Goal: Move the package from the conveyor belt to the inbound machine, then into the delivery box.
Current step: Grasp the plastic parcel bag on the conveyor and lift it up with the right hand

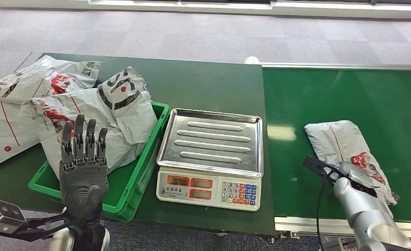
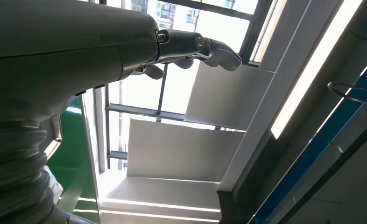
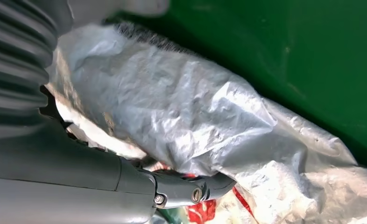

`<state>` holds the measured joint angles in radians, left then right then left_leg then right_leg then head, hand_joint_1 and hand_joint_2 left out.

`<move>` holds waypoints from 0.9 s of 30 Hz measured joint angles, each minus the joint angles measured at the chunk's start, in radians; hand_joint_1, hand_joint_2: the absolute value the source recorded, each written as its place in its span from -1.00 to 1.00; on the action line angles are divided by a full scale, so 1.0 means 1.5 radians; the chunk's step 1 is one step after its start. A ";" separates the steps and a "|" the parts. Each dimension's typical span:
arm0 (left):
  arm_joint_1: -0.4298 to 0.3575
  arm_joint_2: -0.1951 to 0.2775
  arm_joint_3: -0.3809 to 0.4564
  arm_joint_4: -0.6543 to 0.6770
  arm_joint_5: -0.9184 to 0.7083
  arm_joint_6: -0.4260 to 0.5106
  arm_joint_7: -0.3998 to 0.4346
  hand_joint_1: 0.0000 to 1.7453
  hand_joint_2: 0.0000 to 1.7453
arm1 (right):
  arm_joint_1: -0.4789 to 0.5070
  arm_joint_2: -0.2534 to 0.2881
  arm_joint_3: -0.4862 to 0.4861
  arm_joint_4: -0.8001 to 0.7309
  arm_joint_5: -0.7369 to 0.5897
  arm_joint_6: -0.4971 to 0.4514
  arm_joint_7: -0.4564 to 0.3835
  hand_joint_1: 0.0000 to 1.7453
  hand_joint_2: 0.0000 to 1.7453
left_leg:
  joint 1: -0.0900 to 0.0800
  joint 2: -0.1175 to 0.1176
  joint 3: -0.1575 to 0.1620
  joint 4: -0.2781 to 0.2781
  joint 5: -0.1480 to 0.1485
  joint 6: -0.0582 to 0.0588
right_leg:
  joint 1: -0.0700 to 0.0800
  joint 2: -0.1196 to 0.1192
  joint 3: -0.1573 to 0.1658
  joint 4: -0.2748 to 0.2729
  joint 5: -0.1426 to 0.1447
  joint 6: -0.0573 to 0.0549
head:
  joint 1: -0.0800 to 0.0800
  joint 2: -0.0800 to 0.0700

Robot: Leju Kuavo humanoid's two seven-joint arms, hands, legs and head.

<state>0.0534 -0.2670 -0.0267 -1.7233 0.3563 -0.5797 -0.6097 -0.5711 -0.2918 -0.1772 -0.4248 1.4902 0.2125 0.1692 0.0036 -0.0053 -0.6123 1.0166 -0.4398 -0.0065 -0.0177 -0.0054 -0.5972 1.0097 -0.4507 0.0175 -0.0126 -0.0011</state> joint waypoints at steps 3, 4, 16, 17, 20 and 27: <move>0.000 0.000 0.000 -0.003 0.000 0.002 0.000 -1.00 1.00 | 0.005 0.002 0.014 -0.012 -0.002 -0.005 0.007 1.00 1.00 | 0.000 0.000 0.000 0.000 0.000 0.000 | 0.000 0.000 0.000 0.000 0.000 0.000 | 0.000 0.000; 0.001 0.000 0.000 -0.005 0.000 0.002 0.001 -1.00 1.00 | 0.005 0.003 0.019 -0.016 -0.002 -0.005 0.009 1.00 1.00 | 0.000 0.000 0.000 0.000 0.000 0.000 | 0.000 0.000 0.000 0.000 0.000 0.000 | 0.000 0.000; 0.004 0.000 0.005 -0.022 0.000 0.012 0.001 -1.00 1.00 | -0.028 0.003 0.077 -0.022 -0.002 -0.033 0.035 1.00 1.00 | 0.000 0.000 0.000 0.000 0.000 0.000 | 0.000 0.000 0.000 0.000 0.000 0.000 | 0.000 0.000; 0.004 0.000 0.006 -0.022 0.000 0.012 0.001 -1.00 1.00 | -0.030 0.003 0.080 -0.021 -0.001 -0.035 0.039 1.00 1.00 | 0.000 0.000 0.000 0.000 0.000 0.000 | 0.000 0.000 0.000 0.000 0.000 0.000 | 0.000 0.000; 0.005 -0.001 0.007 -0.024 0.000 0.016 0.001 -1.00 1.00 | -0.041 0.003 0.088 -0.021 0.018 -0.072 0.084 1.00 1.00 | 0.000 0.000 -0.002 0.000 0.000 0.000 | 0.000 0.000 -0.001 0.000 0.000 0.000 | 0.000 0.000; 0.008 -0.001 0.014 -0.038 0.030 0.029 0.020 -1.00 1.00 | -0.112 0.008 0.150 -0.127 0.055 -0.352 0.131 1.00 1.00 | 0.000 0.001 -0.002 0.000 0.001 0.000 | 0.000 0.003 -0.003 0.000 0.002 0.000 | 0.000 0.000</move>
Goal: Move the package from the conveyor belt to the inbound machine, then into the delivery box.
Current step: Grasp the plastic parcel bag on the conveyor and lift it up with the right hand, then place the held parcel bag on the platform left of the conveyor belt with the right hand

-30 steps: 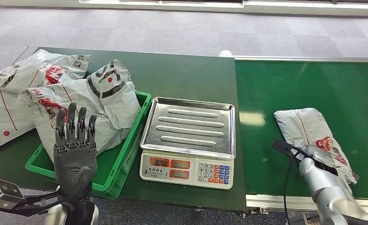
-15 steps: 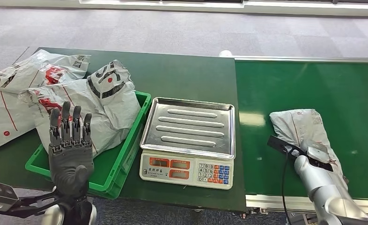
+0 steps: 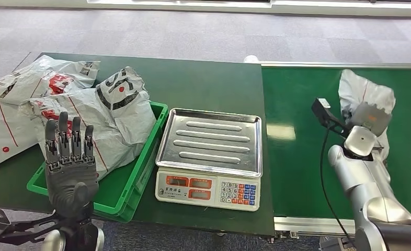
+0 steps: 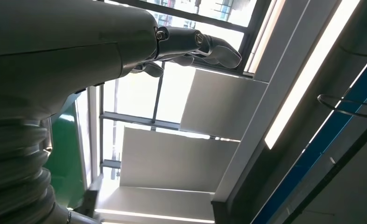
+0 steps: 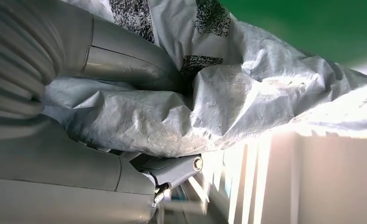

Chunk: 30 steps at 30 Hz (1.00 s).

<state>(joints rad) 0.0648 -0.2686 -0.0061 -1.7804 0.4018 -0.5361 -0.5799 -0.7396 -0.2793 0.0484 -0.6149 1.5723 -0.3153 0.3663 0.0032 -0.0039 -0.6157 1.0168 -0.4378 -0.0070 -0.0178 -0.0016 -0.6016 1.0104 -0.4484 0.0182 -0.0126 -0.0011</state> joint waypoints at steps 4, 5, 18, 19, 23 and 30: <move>-0.001 0.000 0.001 0.003 0.005 -0.002 0.002 -1.00 1.00 | -0.020 0.018 0.054 -0.105 0.001 -0.025 -0.019 1.00 1.00 | 0.001 0.000 0.001 0.000 0.000 -0.001 | 0.001 -0.001 0.000 0.000 0.000 -0.001 | 0.000 0.000; -0.001 0.000 0.001 0.003 0.005 -0.003 0.002 -1.00 1.00 | -0.020 0.022 0.063 -0.122 0.001 -0.028 -0.021 1.00 1.00 | 0.001 -0.001 0.000 0.000 0.000 -0.001 | 0.002 -0.002 0.000 0.000 -0.001 -0.001 | 0.000 0.000; -0.030 0.005 -0.015 0.069 -0.009 -0.046 -0.037 -1.00 1.00 | -0.014 0.223 0.241 -0.200 -0.147 0.101 -0.402 1.00 1.00 | 0.004 0.005 0.002 -0.001 0.000 -0.004 | 0.004 0.005 -0.001 0.000 0.000 -0.004 | 0.000 0.000; -0.038 0.005 -0.016 0.079 -0.010 -0.047 -0.041 -1.00 1.00 | -0.014 0.241 0.265 -0.191 -0.175 0.115 -0.434 1.00 1.00 | 0.004 0.005 0.002 -0.001 0.000 -0.004 | 0.005 0.005 -0.001 0.000 0.000 -0.005 | 0.000 0.000; -0.050 0.007 -0.018 0.104 -0.010 -0.047 -0.054 -1.00 1.00 | 0.001 0.289 0.350 -0.150 -0.243 0.125 -0.489 1.00 1.00 | 0.005 0.004 0.002 -0.001 0.000 -0.005 | 0.005 0.003 -0.001 0.000 -0.001 -0.006 | 0.000 0.000; -0.052 0.007 -0.019 0.120 -0.011 -0.043 -0.058 -1.00 1.00 | 0.020 0.308 0.433 -0.114 -0.284 0.134 -0.507 -0.96 0.50 | 0.004 0.003 0.001 -0.001 0.000 -0.004 | 0.004 0.002 -0.001 0.000 -0.001 -0.006 | 0.000 0.000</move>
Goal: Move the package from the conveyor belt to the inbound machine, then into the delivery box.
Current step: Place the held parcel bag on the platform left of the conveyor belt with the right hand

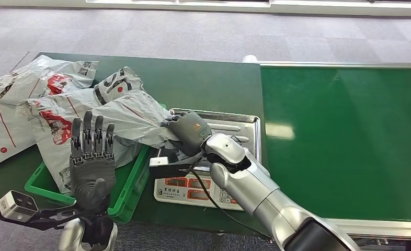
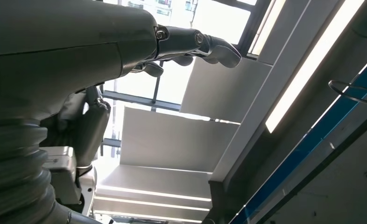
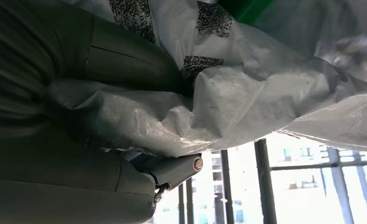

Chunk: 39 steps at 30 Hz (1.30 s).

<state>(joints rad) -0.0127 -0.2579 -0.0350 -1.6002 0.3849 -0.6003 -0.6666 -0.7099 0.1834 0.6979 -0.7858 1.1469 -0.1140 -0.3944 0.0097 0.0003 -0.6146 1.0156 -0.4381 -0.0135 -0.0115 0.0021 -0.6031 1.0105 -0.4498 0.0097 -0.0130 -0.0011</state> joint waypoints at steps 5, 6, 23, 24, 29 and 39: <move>0.000 0.000 0.000 0.002 0.000 0.010 0.002 -1.00 1.00 | 0.002 0.010 0.026 0.011 -0.006 -0.002 0.031 -1.00 -1.00 | 0.000 0.000 0.000 0.000 0.000 0.000 | 0.000 0.000 0.000 0.000 0.000 0.000 | 0.000 0.000; 0.000 0.000 0.000 0.002 0.000 0.013 0.003 -1.00 1.00 | 0.002 0.011 0.028 0.012 -0.005 -0.006 0.040 -1.00 -1.00 | 0.000 0.000 0.000 0.000 0.000 0.000 | 0.000 0.000 0.000 0.000 0.000 0.000 | 0.000 0.000; 0.021 0.001 0.003 -0.010 -0.010 0.028 -0.007 -1.00 1.00 | 0.008 -0.027 -0.016 -0.186 -0.083 -0.061 0.089 -1.00 -1.00 | 0.000 0.000 0.000 0.000 0.000 0.000 | 0.000 0.000 0.000 0.000 0.000 0.000 | 0.000 0.000; 0.022 0.001 0.003 -0.010 -0.013 0.029 -0.008 -1.00 1.00 | 0.014 -0.029 -0.025 -0.204 -0.118 -0.061 0.070 -1.00 -1.00 | 0.000 0.000 0.000 0.000 0.000 0.000 | 0.000 0.000 0.000 0.000 0.000 0.000 | 0.000 0.000; 0.027 0.001 0.005 -0.011 -0.034 0.038 -0.011 -1.00 1.00 | 0.052 -0.054 -0.104 -0.344 -0.327 0.014 -0.029 -1.00 -1.00 | 0.000 0.000 0.000 0.000 0.000 0.000 | 0.000 0.000 0.000 0.000 0.000 0.000 | 0.000 0.000; 0.010 0.006 0.007 -0.024 -0.124 0.102 -0.020 -1.00 1.00 | 0.129 -0.068 -0.222 -0.524 -0.400 0.073 -0.077 -1.00 -1.00 | 0.000 0.000 0.000 0.000 0.000 0.000 | 0.000 0.000 0.000 0.000 0.000 0.000 | 0.000 0.000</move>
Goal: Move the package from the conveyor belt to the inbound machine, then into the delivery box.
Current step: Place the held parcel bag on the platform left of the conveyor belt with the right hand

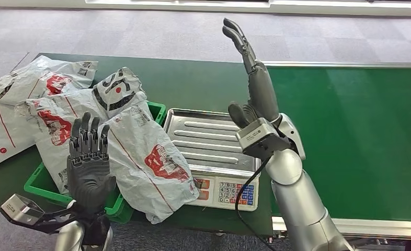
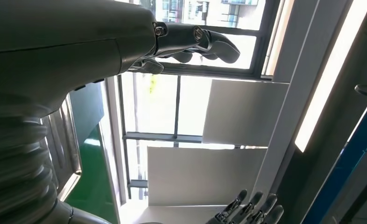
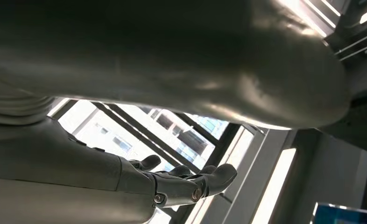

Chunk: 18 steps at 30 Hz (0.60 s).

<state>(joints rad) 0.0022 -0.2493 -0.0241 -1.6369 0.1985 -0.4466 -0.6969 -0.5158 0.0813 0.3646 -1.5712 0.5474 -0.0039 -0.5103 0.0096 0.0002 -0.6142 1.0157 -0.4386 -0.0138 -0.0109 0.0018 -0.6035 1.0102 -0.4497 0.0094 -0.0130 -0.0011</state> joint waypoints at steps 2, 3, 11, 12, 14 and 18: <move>-0.004 0.001 0.000 -0.005 -0.009 0.006 0.000 -1.00 1.00 | 0.009 0.000 -0.011 -0.018 0.000 0.001 -0.004 -1.00 -1.00 | 0.000 0.000 0.000 0.000 0.000 0.000 | 0.000 0.000 0.000 0.000 0.000 0.000 | 0.000 0.000; -0.006 0.001 0.001 -0.008 -0.013 0.009 0.000 -1.00 1.00 | 0.013 0.000 -0.015 -0.027 0.001 0.002 -0.005 -1.00 -1.00 | 0.000 0.000 0.000 0.000 0.000 0.000 | 0.000 0.000 0.000 0.000 0.000 0.000 | 0.000 0.000; -0.043 0.020 -0.015 -0.010 -0.385 0.234 0.072 -1.00 1.00 | 0.039 -0.001 -0.037 -0.083 0.029 0.000 -0.001 -1.00 -1.00 | 0.000 0.000 0.000 0.000 0.000 0.000 | 0.000 -0.001 0.000 0.000 0.000 0.000 | 0.000 0.000; -0.058 0.033 -0.030 0.004 -0.532 0.283 0.120 -1.00 1.00 | 0.043 -0.001 -0.041 -0.088 0.031 0.000 -0.003 -1.00 -1.00 | 0.000 -0.001 0.000 0.000 0.000 0.000 | 0.000 -0.001 0.000 0.000 0.000 0.000 | 0.000 0.000; -0.100 0.063 -0.076 0.057 -0.858 0.327 0.214 -1.00 1.00 | 0.046 -0.001 -0.047 -0.093 0.031 0.004 -0.009 -1.00 -1.00 | 0.000 -0.001 0.000 0.000 0.000 0.000 | 0.000 -0.002 0.001 0.000 0.000 0.000 | 0.000 0.000; -0.182 0.107 -0.159 0.201 -1.131 0.340 0.271 -1.00 1.00 | 0.039 -0.001 -0.049 -0.091 0.029 0.007 -0.014 -1.00 -1.00 | 0.000 0.001 0.000 0.000 0.001 -0.001 | 0.000 0.000 0.000 0.000 0.002 -0.001 | 0.000 0.000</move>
<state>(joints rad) -0.2713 -0.0889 -0.2622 -1.3357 -1.4975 0.0641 -0.2900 -0.4571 0.0800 0.2906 -1.7074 0.5910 0.0067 -0.5311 0.0096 0.0013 -0.6140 1.0157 -0.4367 -0.0153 -0.0112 0.0022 -0.6040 1.0102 -0.4465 0.0085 -0.0132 -0.0011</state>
